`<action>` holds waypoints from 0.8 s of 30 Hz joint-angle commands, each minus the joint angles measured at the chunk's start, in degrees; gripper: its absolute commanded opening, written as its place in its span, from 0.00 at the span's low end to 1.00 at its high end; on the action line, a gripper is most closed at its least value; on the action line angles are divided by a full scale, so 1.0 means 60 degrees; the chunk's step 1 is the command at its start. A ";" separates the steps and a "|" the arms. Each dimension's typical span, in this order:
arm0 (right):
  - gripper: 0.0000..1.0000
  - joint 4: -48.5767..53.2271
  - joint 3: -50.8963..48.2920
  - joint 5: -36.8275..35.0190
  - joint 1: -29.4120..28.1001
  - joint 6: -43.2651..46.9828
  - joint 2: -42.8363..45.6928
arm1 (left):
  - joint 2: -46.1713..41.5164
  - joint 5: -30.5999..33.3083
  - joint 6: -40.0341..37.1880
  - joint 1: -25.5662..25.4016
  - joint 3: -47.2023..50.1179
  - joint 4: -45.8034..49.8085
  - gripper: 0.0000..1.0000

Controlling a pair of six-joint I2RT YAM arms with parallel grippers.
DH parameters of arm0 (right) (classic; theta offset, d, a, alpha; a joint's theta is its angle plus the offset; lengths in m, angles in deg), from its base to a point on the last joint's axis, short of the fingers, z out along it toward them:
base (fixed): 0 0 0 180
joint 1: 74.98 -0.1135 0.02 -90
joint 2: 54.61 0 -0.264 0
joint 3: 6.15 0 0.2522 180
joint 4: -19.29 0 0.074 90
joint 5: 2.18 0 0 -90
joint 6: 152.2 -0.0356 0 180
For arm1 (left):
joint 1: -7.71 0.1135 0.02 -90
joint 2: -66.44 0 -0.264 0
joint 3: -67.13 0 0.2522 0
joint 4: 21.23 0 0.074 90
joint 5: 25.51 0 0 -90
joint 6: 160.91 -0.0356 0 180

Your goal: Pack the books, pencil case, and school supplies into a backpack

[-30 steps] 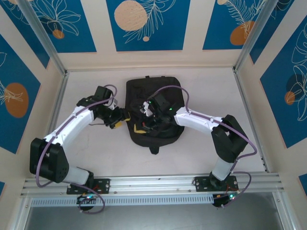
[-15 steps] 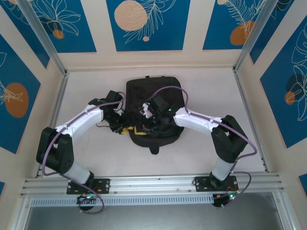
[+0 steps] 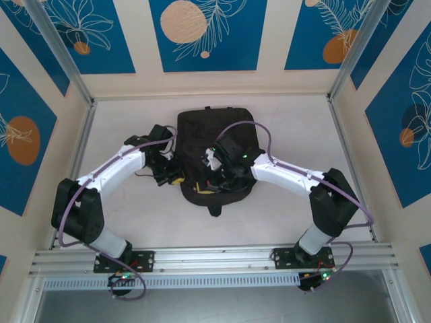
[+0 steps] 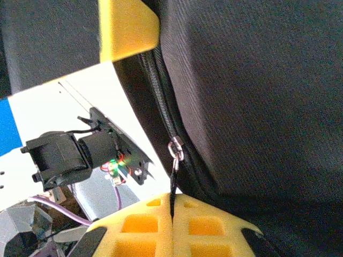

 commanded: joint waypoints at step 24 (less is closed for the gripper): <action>0.00 0.0477 0.1052 0.0878 0.0044 0.0365 -0.0409 | 0.0409 0.4440 -0.1923 0.0446 -0.2614 0.1843 0.00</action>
